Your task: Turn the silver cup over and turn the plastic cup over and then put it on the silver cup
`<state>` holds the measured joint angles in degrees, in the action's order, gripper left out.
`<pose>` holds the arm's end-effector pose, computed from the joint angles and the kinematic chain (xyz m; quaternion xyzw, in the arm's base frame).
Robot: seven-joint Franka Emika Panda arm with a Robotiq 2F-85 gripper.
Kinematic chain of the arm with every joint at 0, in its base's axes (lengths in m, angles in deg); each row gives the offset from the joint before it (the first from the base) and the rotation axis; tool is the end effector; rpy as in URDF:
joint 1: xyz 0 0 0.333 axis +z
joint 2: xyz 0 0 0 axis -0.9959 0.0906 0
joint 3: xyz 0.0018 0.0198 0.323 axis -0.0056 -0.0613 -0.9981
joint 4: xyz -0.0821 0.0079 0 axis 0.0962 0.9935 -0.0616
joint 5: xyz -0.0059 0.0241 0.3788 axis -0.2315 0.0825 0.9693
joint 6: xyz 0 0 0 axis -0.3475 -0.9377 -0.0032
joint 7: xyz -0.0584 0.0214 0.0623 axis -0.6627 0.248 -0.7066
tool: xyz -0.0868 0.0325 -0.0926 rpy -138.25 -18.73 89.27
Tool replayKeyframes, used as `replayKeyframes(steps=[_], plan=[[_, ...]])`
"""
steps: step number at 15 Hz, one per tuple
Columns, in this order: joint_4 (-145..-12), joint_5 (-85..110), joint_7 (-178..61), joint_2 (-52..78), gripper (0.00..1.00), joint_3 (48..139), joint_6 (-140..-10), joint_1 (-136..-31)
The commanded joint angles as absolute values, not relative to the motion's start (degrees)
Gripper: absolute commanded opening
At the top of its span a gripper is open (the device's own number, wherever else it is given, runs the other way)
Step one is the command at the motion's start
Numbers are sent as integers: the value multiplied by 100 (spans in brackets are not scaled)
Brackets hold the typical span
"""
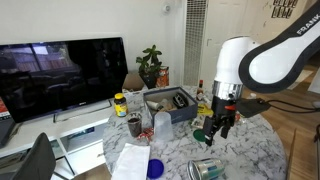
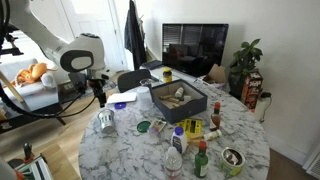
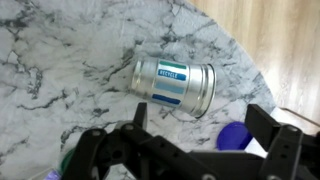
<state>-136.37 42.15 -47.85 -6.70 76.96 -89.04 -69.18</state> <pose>0.3767 0.1989 0.2652 -0.9892 0.0860 0.0331 0.1144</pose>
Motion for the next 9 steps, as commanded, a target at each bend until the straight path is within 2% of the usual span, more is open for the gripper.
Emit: replayKeyframes(steps=[1, 5, 9], plan=[[-13713, 4558, -4000, -131, 100, 7595, -9611, -6930], [-13605, 4927, -3106, 309, 100, 7527, -10080, -6881], [-13606, 4744, -3197, 246, 100, 7560, -9930, -6938]])
